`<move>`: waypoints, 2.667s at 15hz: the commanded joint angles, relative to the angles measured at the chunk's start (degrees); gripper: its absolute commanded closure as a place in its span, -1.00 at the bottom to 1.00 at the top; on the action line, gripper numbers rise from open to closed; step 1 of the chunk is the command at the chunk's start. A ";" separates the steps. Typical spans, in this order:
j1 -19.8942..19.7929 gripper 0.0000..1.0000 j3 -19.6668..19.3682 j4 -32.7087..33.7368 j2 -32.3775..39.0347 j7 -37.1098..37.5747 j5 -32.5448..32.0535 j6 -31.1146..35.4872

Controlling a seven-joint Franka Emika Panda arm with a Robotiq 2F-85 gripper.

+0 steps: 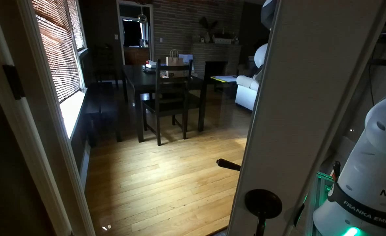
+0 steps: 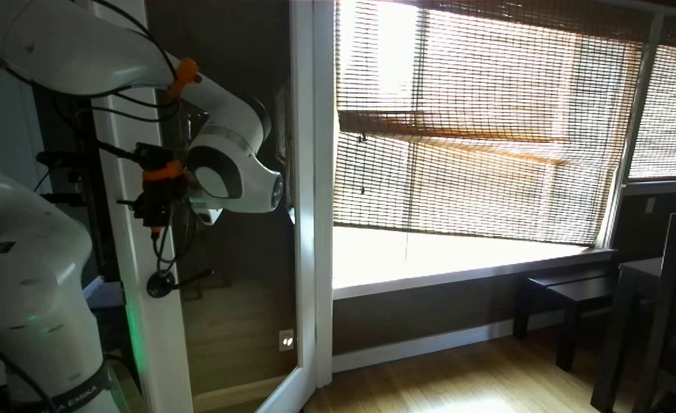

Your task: Open the left door.

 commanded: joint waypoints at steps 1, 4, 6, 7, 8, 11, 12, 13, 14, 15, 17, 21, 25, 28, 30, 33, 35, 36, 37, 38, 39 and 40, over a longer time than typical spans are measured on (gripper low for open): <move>-0.86 -1.00 3.44 0.00 -1.78 0.79 2.89 -1.71; -0.37 -1.00 4.65 -0.11 -1.66 0.86 3.83 -1.12; 0.15 -1.00 4.96 -0.13 -1.35 0.83 3.99 -1.13; 0.95 -1.00 4.65 -0.13 -0.94 0.62 4.12 -1.12; 1.64 -1.00 4.52 -0.11 -0.73 0.15 4.02 -1.12; 2.26 -1.00 4.85 -0.11 -0.90 -0.28 4.28 -1.44; 2.28 -1.00 5.10 -0.12 -1.06 -0.38 4.44 -1.55; 2.59 -1.00 5.11 -0.12 -1.07 -0.38 4.68 -1.54; 2.92 -1.00 5.11 -0.11 -1.07 -0.43 4.89 -1.49; 3.81 -1.00 4.73 -0.10 -0.94 -0.36 5.13 -1.15; 4.71 -1.00 4.76 -0.13 -1.16 -0.44 5.54 -1.11; 5.27 -1.00 5.10 -0.14 -1.30 -0.68 6.40 -1.08; 3.98 -1.00 5.43 -0.12 -2.00 -1.61 7.28 -0.80; 5.93 -1.00 1.60 1.44 -2.15 -2.00 5.66 1.28; 3.87 -1.00 1.34 5.26 -0.49 -3.42 3.41 1.32; 2.81 -1.00 -1.31 12.64 1.95 -4.38 -0.96 2.81; 2.80 -1.00 -2.77 17.83 3.75 -4.87 -5.83 3.60; 2.86 -1.00 -3.33 20.28 4.49 -5.20 -8.55 4.30; 2.95 -1.00 -3.85 22.26 4.98 -5.79 -10.78 5.47; 3.12 -1.00 -4.22 24.37 5.66 -6.26 -13.26 6.86; 3.21 -1.00 -4.49 25.86 6.11 -6.73 -15.23 8.67; 3.19 -1.00 -4.70 27.26 6.49 -6.61 -17.08 10.56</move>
